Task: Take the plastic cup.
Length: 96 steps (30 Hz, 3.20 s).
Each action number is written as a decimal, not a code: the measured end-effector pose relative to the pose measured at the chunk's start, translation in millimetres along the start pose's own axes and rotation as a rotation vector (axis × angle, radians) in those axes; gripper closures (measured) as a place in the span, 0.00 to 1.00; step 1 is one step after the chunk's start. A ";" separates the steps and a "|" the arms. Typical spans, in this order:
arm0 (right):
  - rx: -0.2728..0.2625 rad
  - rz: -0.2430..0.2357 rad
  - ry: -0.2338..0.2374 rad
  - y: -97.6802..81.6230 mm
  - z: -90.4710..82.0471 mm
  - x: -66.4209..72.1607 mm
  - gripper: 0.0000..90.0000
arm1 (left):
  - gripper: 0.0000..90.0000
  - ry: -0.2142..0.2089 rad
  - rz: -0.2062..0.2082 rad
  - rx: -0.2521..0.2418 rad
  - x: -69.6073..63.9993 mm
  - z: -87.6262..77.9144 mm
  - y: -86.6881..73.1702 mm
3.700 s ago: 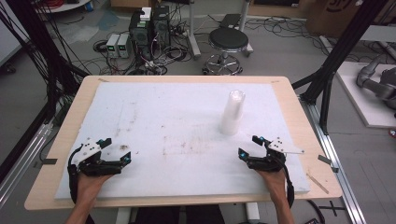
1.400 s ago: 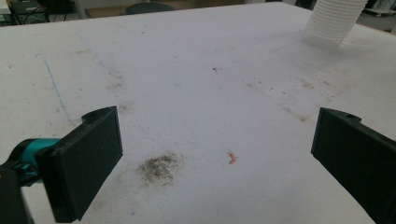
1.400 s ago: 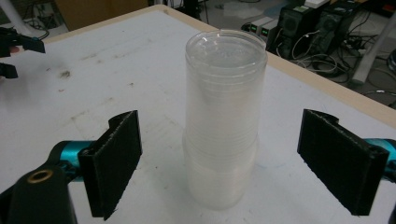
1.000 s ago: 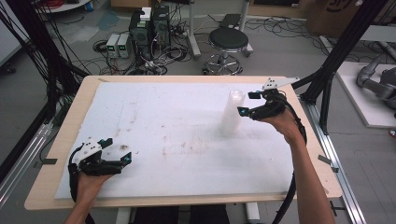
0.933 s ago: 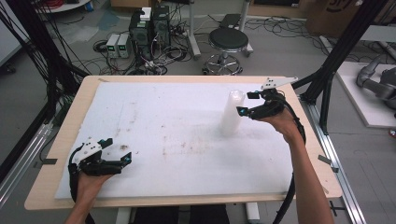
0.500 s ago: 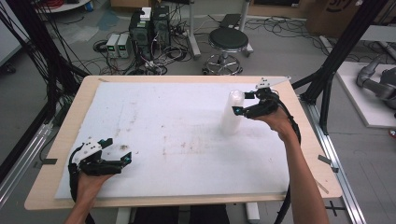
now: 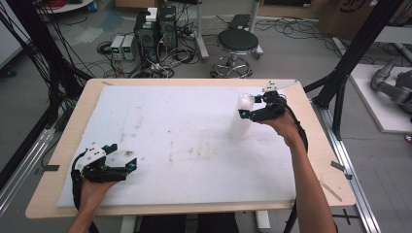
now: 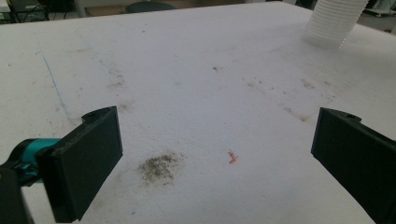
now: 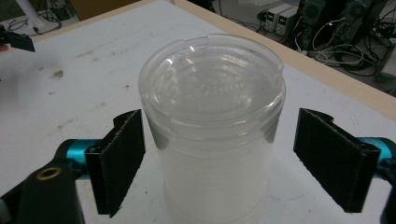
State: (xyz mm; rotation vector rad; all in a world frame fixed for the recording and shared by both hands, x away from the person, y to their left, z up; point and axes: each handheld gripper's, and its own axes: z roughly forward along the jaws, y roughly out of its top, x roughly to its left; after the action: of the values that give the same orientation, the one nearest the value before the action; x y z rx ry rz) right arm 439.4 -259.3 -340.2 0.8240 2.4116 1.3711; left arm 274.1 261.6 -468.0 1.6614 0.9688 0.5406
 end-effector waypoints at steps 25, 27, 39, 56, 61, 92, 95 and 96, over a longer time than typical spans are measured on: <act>-0.024 -0.027 -0.015 1.5 6.2 3.9 0.36 | 0.02 -0.003 0.003 -0.002 0.0 -0.1 0.0; -0.024 -0.031 -0.011 1.6 5.4 3.8 0.39 | 0.02 -0.003 0.002 0.000 0.1 0.0 0.1; -0.032 -0.031 -0.012 2.5 3.2 5.4 0.40 | 0.02 -0.003 0.003 -0.001 -0.2 0.0 0.0; -0.130 -0.044 -0.030 51.5 -33.0 15.1 0.42 | 0.02 -0.003 0.003 0.002 -0.1 0.5 0.2; -0.132 -0.055 -0.051 73.7 -49.4 19.8 0.43 | 0.02 -0.008 0.000 0.002 0.5 0.4 0.2; -0.209 -0.085 0.151 22.0 -39.9 113.6 0.44 | 0.02 -0.020 -0.003 0.012 0.9 1.2 0.5; -0.204 -0.101 0.181 11.3 -28.4 127.7 0.44 | 0.02 -0.021 -0.004 0.007 0.9 0.9 0.3; -0.203 -0.107 0.190 7.9 -24.4 131.9 0.44 | 0.02 -0.021 -0.004 0.007 1.2 1.0 0.4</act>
State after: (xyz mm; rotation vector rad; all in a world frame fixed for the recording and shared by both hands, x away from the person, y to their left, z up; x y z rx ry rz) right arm 323.9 -196.5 -312.6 0.5281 2.3591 1.6835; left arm 275.6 262.0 -468.1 1.6676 0.9598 0.5166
